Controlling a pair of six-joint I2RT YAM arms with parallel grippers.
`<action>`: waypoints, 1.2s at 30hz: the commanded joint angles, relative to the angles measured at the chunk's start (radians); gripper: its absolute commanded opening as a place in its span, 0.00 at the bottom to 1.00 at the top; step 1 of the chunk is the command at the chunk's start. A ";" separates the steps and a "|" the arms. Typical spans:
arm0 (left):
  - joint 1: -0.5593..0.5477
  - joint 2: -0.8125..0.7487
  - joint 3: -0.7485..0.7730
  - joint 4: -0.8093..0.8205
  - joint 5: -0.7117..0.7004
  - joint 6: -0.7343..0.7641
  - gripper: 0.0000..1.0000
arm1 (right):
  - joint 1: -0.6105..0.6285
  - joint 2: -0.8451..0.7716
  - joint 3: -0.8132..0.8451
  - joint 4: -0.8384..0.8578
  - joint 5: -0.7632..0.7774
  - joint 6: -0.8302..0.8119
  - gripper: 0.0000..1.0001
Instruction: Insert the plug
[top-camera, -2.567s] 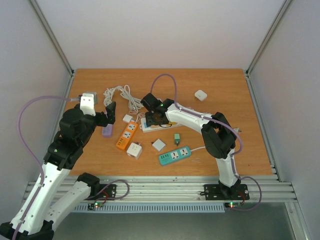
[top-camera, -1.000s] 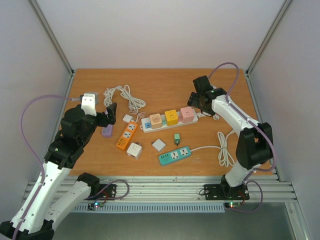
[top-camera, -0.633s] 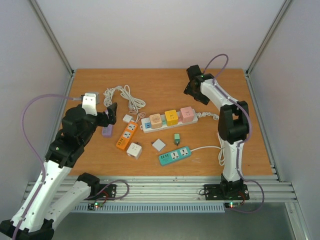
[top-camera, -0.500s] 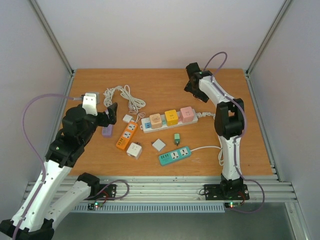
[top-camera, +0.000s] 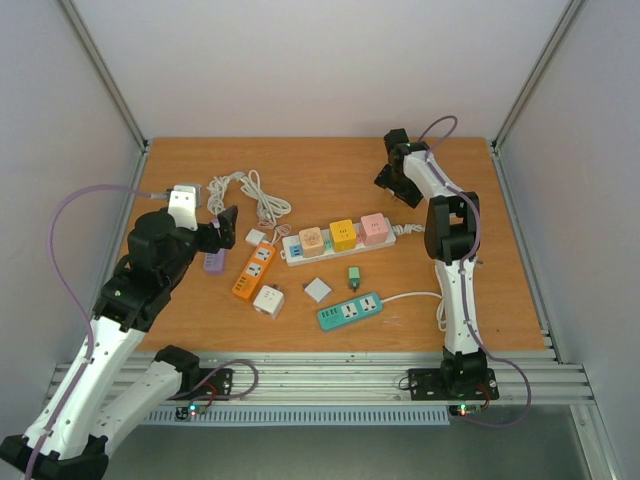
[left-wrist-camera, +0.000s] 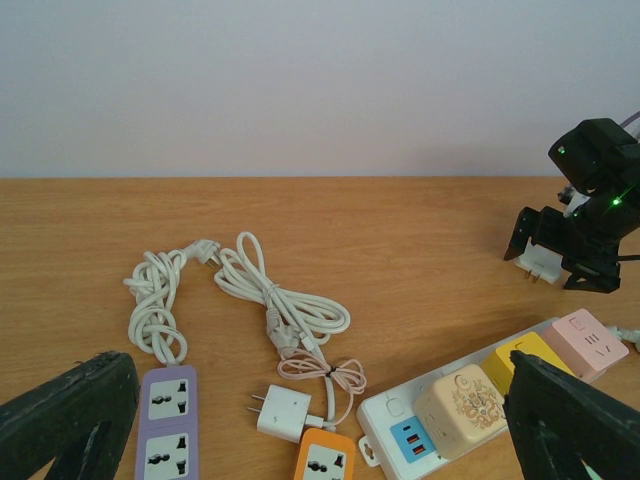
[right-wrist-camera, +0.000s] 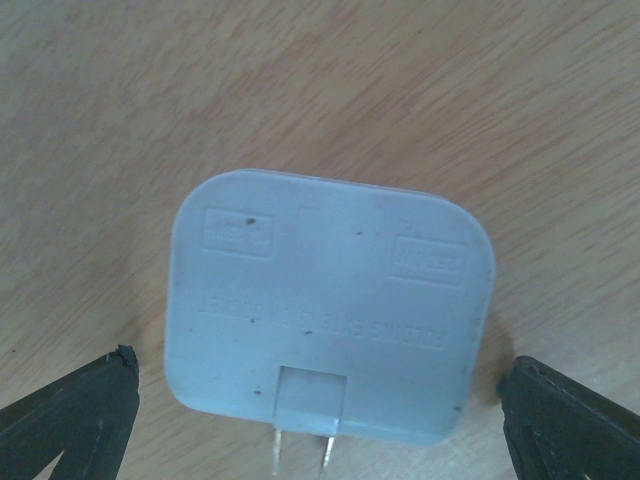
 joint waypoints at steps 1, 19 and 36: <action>-0.001 -0.001 0.018 0.029 0.004 -0.011 0.99 | 0.007 0.053 0.065 -0.064 0.004 -0.001 0.99; -0.001 0.001 0.018 0.029 0.016 -0.014 0.99 | 0.007 -0.092 -0.136 0.065 0.036 -0.101 0.65; -0.001 0.026 0.021 0.040 0.110 -0.033 0.99 | 0.073 -0.718 -0.681 0.306 0.021 -0.221 0.65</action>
